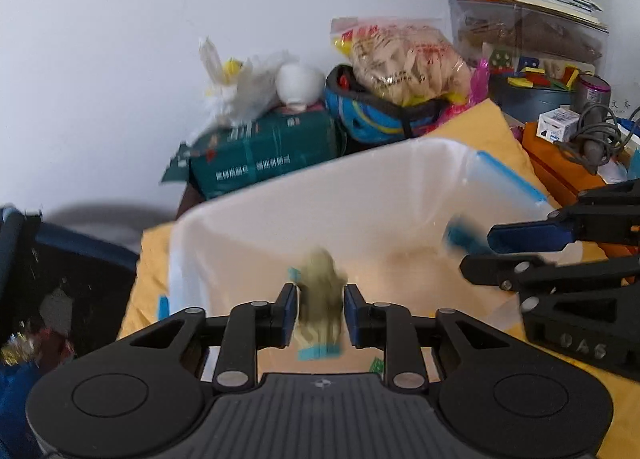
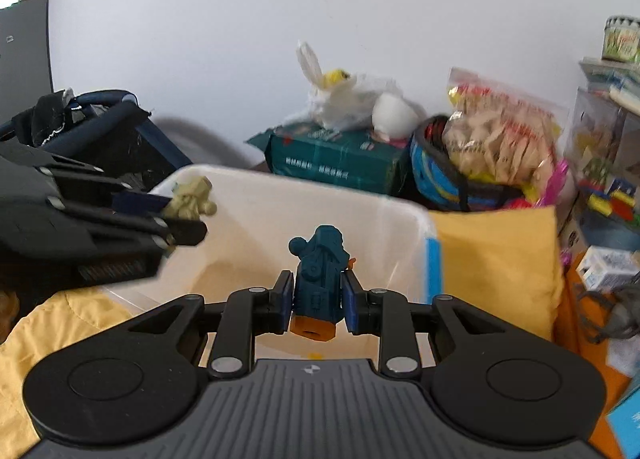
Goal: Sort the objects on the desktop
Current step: 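Carry both figures over the clear bin and open both grippers, then grasp the blue airplane disc with the left gripper while the right gripper grasps the frog block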
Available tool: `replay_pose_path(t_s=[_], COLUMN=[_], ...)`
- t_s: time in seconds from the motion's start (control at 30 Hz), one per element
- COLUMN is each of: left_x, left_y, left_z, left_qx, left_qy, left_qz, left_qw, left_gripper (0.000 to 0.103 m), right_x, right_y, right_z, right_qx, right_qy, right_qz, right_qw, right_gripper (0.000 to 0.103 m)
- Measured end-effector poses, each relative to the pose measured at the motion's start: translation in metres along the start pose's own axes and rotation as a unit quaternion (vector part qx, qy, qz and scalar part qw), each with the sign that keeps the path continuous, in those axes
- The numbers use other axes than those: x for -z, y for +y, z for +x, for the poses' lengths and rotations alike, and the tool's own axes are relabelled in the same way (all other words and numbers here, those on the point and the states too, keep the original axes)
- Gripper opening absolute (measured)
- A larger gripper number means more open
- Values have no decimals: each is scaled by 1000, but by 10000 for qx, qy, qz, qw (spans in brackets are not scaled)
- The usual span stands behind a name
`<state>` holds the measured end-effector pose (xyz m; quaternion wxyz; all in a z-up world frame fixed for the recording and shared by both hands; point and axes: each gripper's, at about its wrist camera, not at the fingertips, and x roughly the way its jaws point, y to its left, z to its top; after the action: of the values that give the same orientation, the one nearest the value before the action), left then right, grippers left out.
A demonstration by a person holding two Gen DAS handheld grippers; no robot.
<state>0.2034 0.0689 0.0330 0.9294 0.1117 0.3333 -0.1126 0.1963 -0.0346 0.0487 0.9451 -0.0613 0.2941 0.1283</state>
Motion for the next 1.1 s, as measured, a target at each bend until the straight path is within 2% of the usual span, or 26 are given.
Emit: replay_pose_path(t_s=[0.07, 0.13, 0.17, 0.2, 0.27, 0.33, 0.43, 0.53, 0.6, 0.67, 0.8, 0.9, 1.03, 1.1], left_x=[4, 7, 9, 12, 21, 31, 57, 88, 111, 129, 155, 170, 181, 183], left_y=[2, 2, 3, 2, 0, -5, -18, -29, -39, -50, -72, -84, -99, -104], left_z=[-8, -21, -31, -41, -62, -77, -97, -105, -105, -101, -94, -96, -95, -90], left_qx=[92, 196, 182, 176, 202, 165, 9, 127, 368, 446, 712, 855, 1075, 1042], left_qy=[-76, -245, -366, -466, -640, -710, -680, -398, -92, 195, 577, 691, 842, 906], left_qz=[-161, -274, -342, -386, -435, -400, -131, -243, -410, -514, -525, -424, -248, -167], left_qw=[9998, 9991, 9986, 9980, 9968, 9965, 9976, 9988, 9984, 9975, 9944, 9930, 9903, 9903], left_gripper=[41, 43, 44, 45, 57, 64, 64, 64, 64, 64, 63, 62, 57, 56], right_x=[6, 11, 14, 16, 18, 22, 31, 50, 70, 89, 128, 148, 166, 174], right_y=[1, 5, 6, 9, 12, 15, 19, 19, 18, 17, 19, 22, 24, 29], right_z=[7, 12, 12, 7, -4, -20, -42, -65, -76, -81, -90, -89, -81, -81], right_qx=[-41, -80, -63, -59, -100, -129, -177, -342, -521, -588, -504, -383, -624, -667], right_qy=[159, 259, 257, 189, 42, -190, -455, -477, -257, 59, 322, 612, 1083, 1211], right_qz=[54, -16, -57, -83, -149, -187, -352, -415, -332, -336, -569, -910, -846, -891], right_qw=[9998, 9996, 9996, 9998, 9998, 9996, 9982, 9974, 9978, 9977, 9966, 9932, 9885, 9864], right_gripper=[30, 40, 40, 40, 40, 40, 42, 48, 48, 48, 46, 46, 39, 39])
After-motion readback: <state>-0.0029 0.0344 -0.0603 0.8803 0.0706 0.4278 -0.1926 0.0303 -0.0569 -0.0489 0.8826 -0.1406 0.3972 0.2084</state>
